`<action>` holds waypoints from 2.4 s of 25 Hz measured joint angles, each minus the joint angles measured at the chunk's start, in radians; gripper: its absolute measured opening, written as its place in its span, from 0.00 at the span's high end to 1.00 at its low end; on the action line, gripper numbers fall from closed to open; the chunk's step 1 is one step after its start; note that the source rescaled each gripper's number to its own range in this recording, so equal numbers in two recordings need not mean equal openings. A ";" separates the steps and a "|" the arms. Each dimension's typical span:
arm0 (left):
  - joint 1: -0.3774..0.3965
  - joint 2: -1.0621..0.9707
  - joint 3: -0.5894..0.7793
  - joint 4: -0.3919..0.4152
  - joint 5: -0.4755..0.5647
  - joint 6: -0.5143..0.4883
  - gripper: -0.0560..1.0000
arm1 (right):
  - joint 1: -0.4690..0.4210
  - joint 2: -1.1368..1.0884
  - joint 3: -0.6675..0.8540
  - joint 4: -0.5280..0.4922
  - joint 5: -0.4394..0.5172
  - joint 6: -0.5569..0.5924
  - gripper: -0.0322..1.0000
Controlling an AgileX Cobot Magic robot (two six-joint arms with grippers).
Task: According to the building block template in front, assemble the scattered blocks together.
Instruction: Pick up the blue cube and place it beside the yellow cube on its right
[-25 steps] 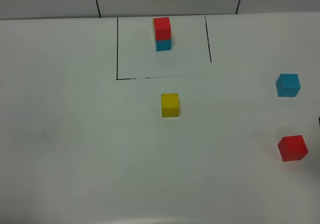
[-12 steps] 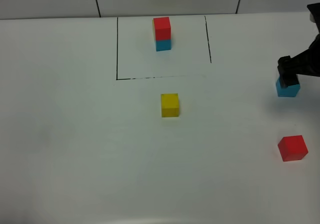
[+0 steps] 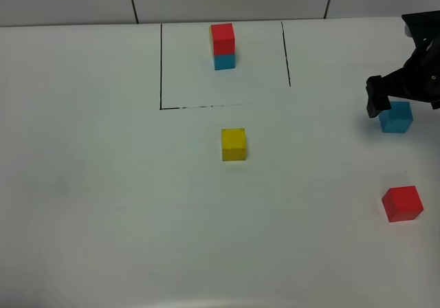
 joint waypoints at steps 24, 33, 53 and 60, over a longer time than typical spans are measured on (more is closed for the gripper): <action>0.000 0.000 0.000 0.000 0.000 0.000 0.55 | -0.047 0.156 -0.041 0.081 -0.076 -0.089 0.32; 0.000 0.000 0.000 0.000 0.000 0.000 0.55 | -0.045 0.154 -0.041 0.064 -0.078 -0.152 0.96; 0.000 0.000 0.000 0.000 0.000 -0.001 0.55 | 0.407 0.167 -0.234 -0.083 0.256 -1.024 0.96; 0.000 0.000 0.000 0.000 0.000 -0.001 0.55 | 0.452 0.260 -0.364 0.007 0.313 -1.091 0.96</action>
